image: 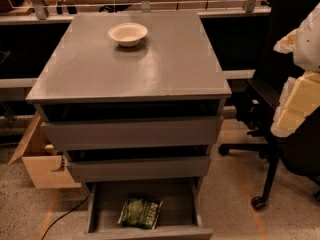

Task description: Pick green jalapeno chip bag from bottom drawer and place on counter

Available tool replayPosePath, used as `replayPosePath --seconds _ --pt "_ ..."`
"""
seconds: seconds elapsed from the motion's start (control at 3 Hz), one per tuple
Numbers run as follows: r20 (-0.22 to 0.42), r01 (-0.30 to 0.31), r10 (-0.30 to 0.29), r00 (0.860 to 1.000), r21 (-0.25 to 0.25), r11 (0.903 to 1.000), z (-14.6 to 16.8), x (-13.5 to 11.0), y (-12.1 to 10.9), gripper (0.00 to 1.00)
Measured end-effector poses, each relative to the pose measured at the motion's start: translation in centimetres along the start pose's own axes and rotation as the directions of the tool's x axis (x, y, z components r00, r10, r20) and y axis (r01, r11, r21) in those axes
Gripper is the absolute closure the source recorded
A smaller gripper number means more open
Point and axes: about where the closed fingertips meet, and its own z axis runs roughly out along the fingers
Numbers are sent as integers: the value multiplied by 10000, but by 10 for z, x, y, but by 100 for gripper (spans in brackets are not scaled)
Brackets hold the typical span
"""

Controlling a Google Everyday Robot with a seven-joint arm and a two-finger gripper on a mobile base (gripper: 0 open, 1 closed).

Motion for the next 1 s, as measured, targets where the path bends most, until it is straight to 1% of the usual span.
replayPosePath --seconds 0.33,0.67,1.0 --pt "128 -328 333 9994 -361 9988 31 2 18 0" --pt "602 -766 840 9946 -1155 9903 95 10 53 0" --pt "1509 -1564 1882 9705 -2003 9672 162 12 88 0"
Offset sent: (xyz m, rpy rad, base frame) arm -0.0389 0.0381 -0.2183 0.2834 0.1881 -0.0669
